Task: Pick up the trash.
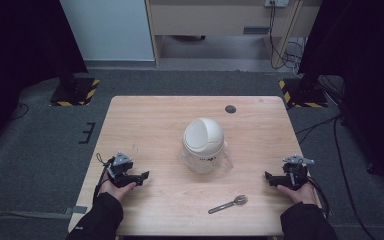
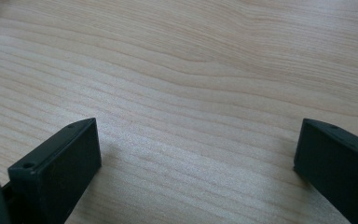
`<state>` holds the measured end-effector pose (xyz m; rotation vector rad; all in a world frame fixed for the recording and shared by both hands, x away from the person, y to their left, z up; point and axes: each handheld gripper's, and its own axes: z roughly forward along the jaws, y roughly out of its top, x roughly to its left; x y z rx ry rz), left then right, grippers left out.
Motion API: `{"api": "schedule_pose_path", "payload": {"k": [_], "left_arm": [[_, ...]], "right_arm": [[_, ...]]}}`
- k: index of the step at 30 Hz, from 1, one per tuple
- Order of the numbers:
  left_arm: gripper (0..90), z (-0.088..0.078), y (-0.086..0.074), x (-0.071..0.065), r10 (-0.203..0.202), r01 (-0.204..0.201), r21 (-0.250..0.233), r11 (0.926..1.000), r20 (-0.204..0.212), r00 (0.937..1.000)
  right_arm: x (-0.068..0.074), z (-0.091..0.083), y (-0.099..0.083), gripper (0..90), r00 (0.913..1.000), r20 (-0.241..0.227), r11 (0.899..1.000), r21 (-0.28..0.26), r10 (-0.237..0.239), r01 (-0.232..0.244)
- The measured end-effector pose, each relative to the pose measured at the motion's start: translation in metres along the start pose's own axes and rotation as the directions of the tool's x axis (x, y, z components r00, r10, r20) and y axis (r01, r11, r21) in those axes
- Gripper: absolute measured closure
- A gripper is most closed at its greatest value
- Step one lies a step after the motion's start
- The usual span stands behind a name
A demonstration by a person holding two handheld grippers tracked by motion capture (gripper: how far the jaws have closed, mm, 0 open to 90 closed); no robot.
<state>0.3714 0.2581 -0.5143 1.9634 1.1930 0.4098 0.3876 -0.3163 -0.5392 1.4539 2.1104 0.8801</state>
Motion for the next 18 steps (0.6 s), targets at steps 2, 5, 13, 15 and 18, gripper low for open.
{"api": "schedule_pose_path", "payload": {"k": [2, 5, 13, 15, 18], "left_arm": [[18.6, -0.005, 0.006, -0.003, 0.011, -0.011, -0.044, 0.999, 0.002, 0.9999], [18.6, -0.014, 0.014, -0.008, 0.036, -0.037, -0.117, 0.9924, -0.008, 0.9993], [18.3, -0.033, 0.032, -0.018, 0.053, -0.049, -0.238, 0.9699, 0.012, 0.9985], [17.7, -0.038, 0.04, -0.021, 0.068, -0.061, -0.264, 0.9625, 0.018, 0.9975], [17.7, -0.045, 0.05, -0.027, 0.079, -0.065, -0.303, 0.9508, 0.032, 0.9964]], "right_arm": [[0.0, 0.0, 0.0, 0.8, 0.9999, -0.005, 1.0, -0.001, 0.009, -0.009], [0.0, 0.0, 0.0, 0.8, 1.0, -0.005, 1.0, 0.0, 0.006, -0.006], [0.0, 0.0, 0.0, 0.8, 1.0, -0.002, 1.0, 0.001, -0.001, 0.001], [0.0, 0.0, 0.0, 0.8, 1.0, -0.002, 1.0, 0.001, -0.001, 0.001], [0.0, 0.0, 0.0, 0.8, 1.0, -0.002, 1.0, 0.001, -0.002, 0.002]]}}
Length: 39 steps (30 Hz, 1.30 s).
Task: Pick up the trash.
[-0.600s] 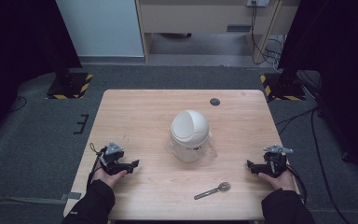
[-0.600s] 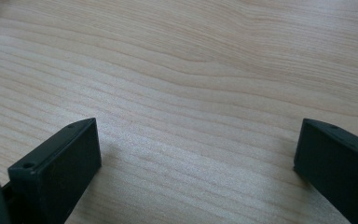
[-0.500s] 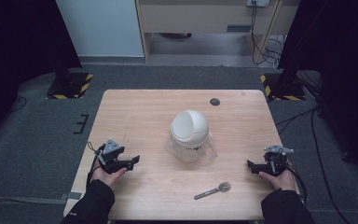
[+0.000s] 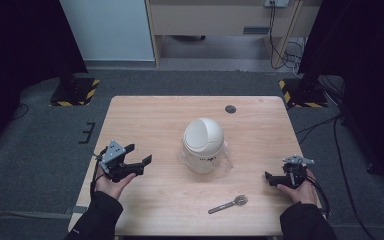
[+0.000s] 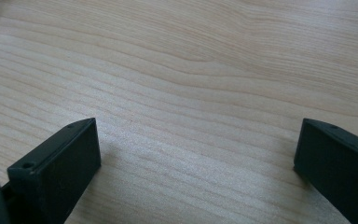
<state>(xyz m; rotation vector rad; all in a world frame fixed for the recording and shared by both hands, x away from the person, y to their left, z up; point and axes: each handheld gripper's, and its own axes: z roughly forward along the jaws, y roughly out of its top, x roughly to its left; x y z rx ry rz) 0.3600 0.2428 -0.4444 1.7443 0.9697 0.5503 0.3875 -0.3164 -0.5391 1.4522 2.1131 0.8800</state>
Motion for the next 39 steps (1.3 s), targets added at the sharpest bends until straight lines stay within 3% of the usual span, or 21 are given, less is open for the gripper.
{"api": "schedule_pose_path", "payload": {"k": [7, 19, 23, 29, 39], "left_arm": [[17.5, -0.001, 0.025, -0.019, 0.03, -0.027, -0.077, 0.9967, 0.039, 0.9988], [17.5, 0.028, 0.054, -0.051, 0.099, -0.088, -0.111, 0.99, 0.1, 0.99], [17.3, 0.037, 0.058, -0.059, 0.099, -0.085, -0.116, 0.9896, 0.127, 0.9869], [18.6, 0.056, 0.061, -0.075, 0.098, -0.081, -0.098, 0.9919, 0.175, 0.9797], [18.8, 0.09, 0.058, -0.098, 0.124, -0.121, -0.031, 0.9922, 0.219, 0.9678]], "right_arm": [[0.0, 0.0, 0.0, 0.7, 1.0, 0.001, 1.0, 0.0, 0.001, -0.001], [0.0, 0.0, 0.0, 0.7, 1.0, 0.003, 1.0, 0.0, 0.002, -0.002], [0.001, 0.0, 0.0, 0.7, 1.0, 0.004, 1.0, 0.0, 0.002, -0.002], [0.001, 0.0, 0.0, 0.7, 1.0, 0.004, 1.0, 0.0, 0.002, -0.002], [0.001, 0.0, 0.0, 0.7, 1.0, 0.004, 1.0, 0.0, 0.003, -0.003]]}}
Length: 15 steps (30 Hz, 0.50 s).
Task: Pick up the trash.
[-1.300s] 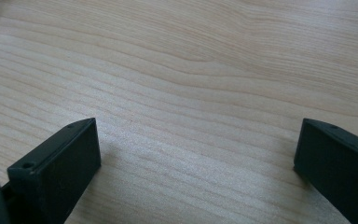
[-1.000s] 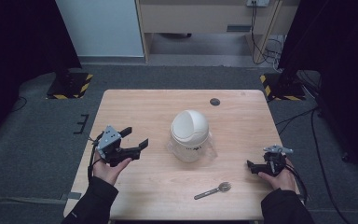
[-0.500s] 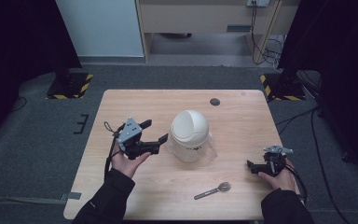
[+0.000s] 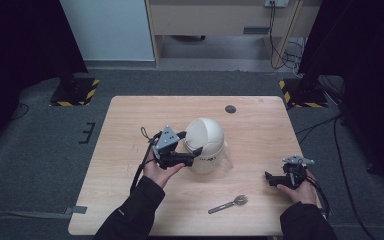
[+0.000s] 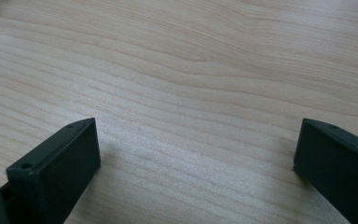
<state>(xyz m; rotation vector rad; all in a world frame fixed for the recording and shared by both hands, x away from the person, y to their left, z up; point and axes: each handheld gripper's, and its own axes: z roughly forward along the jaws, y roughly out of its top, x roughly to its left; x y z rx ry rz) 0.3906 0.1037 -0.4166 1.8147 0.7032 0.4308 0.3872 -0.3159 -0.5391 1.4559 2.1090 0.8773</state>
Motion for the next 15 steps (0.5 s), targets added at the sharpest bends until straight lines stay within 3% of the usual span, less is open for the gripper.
{"api": "schedule_pose_path", "payload": {"k": [4, 15], "left_arm": [[18.7, 0.012, -0.002, -0.005, 0.019, -0.019, 0.021, 0.9996, 0.016, 0.9997], [18.2, 0.033, -0.009, -0.009, 0.014, -0.017, 0.078, 0.9968, 0.031, 0.9994]], "right_arm": [[0.0, 0.0, 0.0, 0.7, 1.0, 0.0, 1.0, 0.0, 0.0, 0.0], [0.0, 0.0, 0.0, 0.7, 1.0, 0.0, 1.0, 0.0, 0.0, 0.0]]}}
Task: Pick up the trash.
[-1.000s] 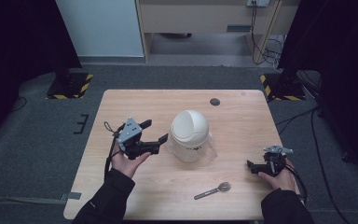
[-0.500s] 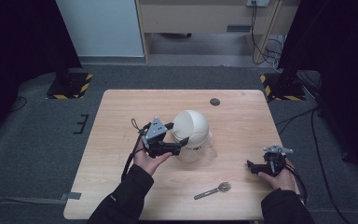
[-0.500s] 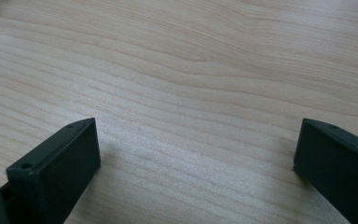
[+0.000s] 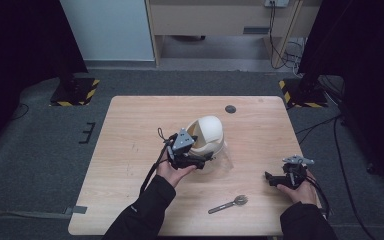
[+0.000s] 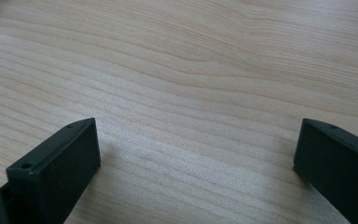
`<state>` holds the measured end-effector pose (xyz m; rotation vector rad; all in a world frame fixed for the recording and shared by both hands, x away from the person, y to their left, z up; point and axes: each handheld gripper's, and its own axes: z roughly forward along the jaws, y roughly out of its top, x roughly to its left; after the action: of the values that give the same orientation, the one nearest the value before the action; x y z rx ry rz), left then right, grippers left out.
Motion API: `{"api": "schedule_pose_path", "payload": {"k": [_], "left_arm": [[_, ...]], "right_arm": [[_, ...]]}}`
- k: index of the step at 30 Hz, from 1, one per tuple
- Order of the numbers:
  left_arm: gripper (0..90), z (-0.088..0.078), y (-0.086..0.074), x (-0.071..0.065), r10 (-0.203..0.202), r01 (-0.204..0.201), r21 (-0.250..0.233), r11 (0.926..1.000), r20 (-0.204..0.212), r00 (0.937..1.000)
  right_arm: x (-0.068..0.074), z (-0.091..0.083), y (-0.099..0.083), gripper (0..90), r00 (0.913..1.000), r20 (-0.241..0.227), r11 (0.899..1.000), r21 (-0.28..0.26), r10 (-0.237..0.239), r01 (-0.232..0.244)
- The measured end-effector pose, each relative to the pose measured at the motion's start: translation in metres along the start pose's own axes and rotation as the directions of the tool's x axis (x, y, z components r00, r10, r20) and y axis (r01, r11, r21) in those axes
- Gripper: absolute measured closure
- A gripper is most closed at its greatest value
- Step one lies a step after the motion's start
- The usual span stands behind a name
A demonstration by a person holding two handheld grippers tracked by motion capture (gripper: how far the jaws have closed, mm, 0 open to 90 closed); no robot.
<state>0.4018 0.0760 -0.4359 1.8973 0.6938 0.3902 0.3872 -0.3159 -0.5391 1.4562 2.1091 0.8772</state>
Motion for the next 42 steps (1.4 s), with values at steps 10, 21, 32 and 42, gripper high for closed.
{"api": "schedule_pose_path", "payload": {"k": [10, 21, 32, 42], "left_arm": [[18.0, 0.005, -0.001, 0.0, 0.002, -0.002, 0.019, 0.9998, 0.002, 1.0], [19.9, -0.028, 0.009, -0.01, 0.029, -0.03, -0.068, 0.9973, -0.015, 0.9995], [22.7, -0.026, -0.014, -0.048, 0.049, -0.048, -0.029, 0.9984, 0.053, 0.9974], [25.8, 0.024, -0.05, -0.094, 0.114, -0.134, 0.134, 0.982, 0.146, 0.9827]], "right_arm": [[0.0, 0.0, 0.0, 0.7, 1.0, 0.0, 1.0, 0.0, 0.0, 0.0], [0.0, 0.0, 0.0, 0.7, 1.0, 0.0, 1.0, 0.0, 0.0, 0.0], [0.0, 0.0, 0.0, 0.8, 1.0, 0.001, 1.0, 0.0, 0.0, 0.0], [0.0, 0.0, 0.0, 0.8, 1.0, 0.001, 1.0, 0.0, 0.0, 0.0]]}}
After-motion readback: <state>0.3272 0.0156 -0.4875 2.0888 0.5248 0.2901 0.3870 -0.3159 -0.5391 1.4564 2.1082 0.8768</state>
